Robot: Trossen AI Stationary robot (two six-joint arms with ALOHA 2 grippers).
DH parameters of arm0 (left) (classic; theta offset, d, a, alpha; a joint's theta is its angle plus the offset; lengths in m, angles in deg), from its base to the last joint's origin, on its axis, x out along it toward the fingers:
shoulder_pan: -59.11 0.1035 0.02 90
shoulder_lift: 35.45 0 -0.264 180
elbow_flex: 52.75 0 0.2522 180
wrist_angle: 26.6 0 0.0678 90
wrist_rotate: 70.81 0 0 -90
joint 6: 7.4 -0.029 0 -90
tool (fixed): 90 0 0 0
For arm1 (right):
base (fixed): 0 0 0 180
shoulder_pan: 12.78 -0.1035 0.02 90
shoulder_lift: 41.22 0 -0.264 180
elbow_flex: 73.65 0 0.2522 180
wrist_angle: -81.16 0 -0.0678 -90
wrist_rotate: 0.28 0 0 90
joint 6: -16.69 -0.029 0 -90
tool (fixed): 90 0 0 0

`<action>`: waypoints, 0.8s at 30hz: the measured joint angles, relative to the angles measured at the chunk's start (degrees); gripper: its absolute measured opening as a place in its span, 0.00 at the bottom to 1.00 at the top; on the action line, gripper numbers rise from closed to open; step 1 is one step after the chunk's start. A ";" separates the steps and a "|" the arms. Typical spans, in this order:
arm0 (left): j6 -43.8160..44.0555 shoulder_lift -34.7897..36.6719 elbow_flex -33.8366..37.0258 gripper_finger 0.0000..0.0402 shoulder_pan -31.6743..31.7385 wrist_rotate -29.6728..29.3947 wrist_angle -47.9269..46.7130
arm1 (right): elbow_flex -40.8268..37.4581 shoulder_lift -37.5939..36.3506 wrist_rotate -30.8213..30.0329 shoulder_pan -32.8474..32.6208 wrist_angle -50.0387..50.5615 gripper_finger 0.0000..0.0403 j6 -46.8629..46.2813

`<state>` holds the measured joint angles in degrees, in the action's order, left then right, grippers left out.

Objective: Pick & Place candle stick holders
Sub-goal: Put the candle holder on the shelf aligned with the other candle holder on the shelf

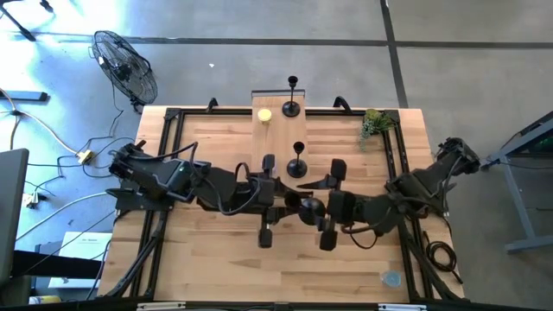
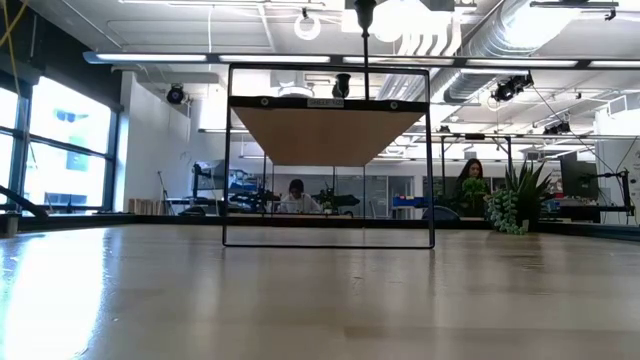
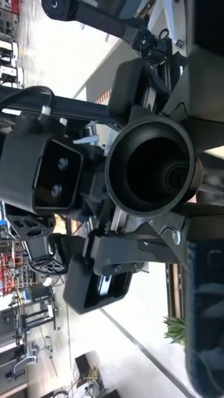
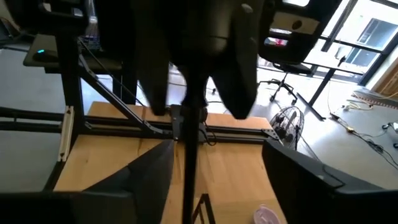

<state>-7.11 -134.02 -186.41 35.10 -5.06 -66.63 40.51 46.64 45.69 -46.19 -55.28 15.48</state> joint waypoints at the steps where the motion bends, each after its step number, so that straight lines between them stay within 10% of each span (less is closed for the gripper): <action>1: 0.00 0.00 0.00 0.23 0.00 0.00 -0.11 | 0.00 0.00 0.02 0.15 0.12 0.56 0.02; 15: -0.28 0.00 0.00 0.23 0.07 -0.33 -0.57 | 0.02 0.00 0.60 0.39 0.92 0.05 2.24; 24: -1.14 0.00 0.00 0.23 0.04 0.78 -0.89 | 0.02 -0.06 1.85 0.44 1.17 0.03 2.48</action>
<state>-8.25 -134.02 -186.41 35.14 -4.28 -67.52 40.53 46.58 47.55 -45.75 -54.11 17.96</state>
